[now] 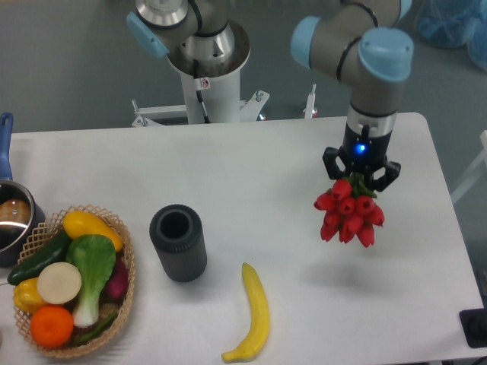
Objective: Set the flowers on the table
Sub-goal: 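Carry the tulips away from the black container and lower them, then lower the tulips until the blooms rest on the table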
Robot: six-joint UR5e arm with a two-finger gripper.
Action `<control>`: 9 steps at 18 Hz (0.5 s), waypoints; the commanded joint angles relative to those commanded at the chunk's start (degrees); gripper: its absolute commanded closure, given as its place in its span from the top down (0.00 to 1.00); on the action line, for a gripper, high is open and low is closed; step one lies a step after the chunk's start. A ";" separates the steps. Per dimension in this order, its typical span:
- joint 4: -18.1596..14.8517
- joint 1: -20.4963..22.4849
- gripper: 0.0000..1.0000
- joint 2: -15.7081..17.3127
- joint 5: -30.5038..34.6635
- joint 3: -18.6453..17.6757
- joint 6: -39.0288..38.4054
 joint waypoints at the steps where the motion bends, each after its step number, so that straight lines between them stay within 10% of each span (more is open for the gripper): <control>1: 0.18 0.00 0.41 -0.53 -0.09 0.09 0.26; 9: 0.53 0.09 0.41 -5.19 -0.17 1.93 0.00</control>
